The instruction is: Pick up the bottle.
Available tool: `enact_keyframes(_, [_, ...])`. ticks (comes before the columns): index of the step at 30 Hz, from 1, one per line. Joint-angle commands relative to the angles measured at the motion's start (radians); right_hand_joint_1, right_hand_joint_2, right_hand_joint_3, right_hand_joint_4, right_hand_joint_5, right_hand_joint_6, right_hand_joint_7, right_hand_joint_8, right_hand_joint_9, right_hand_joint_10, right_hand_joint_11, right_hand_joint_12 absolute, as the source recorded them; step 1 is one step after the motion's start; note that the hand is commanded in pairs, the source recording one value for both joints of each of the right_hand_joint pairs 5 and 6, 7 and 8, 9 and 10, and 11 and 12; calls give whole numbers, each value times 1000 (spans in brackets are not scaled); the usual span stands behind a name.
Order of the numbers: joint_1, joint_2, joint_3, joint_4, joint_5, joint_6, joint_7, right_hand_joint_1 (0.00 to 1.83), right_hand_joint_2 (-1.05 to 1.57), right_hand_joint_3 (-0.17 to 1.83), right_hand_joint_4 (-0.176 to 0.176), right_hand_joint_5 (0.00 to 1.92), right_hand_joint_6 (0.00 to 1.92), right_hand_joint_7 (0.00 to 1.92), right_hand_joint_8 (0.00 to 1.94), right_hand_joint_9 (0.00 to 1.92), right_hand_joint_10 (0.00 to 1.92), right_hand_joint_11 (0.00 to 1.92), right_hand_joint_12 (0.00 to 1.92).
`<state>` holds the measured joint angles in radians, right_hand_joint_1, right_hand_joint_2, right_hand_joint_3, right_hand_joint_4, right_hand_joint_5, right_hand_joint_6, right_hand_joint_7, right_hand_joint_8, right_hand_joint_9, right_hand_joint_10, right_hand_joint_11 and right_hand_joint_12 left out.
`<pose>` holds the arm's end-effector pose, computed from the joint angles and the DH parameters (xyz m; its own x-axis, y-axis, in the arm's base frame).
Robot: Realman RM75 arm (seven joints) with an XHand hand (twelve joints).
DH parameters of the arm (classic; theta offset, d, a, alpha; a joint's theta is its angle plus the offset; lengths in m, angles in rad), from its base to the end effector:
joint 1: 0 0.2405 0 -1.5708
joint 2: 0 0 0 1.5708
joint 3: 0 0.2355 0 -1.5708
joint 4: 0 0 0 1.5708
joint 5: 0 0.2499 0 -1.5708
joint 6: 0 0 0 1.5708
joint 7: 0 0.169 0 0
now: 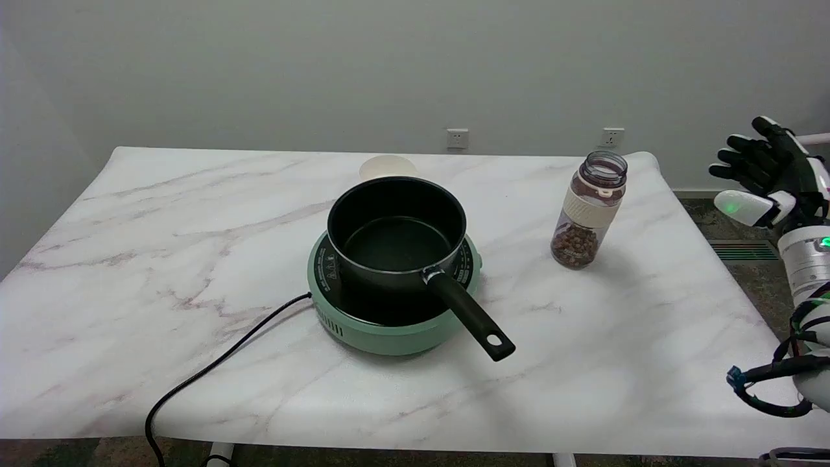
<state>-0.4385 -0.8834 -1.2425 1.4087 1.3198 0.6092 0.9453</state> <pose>-0.2122 -0.2720 0.5797 0.1265 0.6361 0.7612 -0.9711 -0.0772 0.2259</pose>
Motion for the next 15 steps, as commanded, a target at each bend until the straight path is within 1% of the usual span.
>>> enact_keyframes(1, [56, 30, -155, -90, -227, -3, 338, 1189, -798, 987, 0, 243, 243, 506, 506, 591, 591, 721, 721])
enact_keyframes(9, [146, 65, -267, -223, -357, 44, 504, 1180, -816, 986, 0, 229, 229, 498, 498, 583, 583, 708, 708])
enact_keyframes(15, [210, 61, -328, -324, -423, 91, 606, 1173, -816, 977, 0, 232, 232, 528, 528, 593, 593, 703, 703])
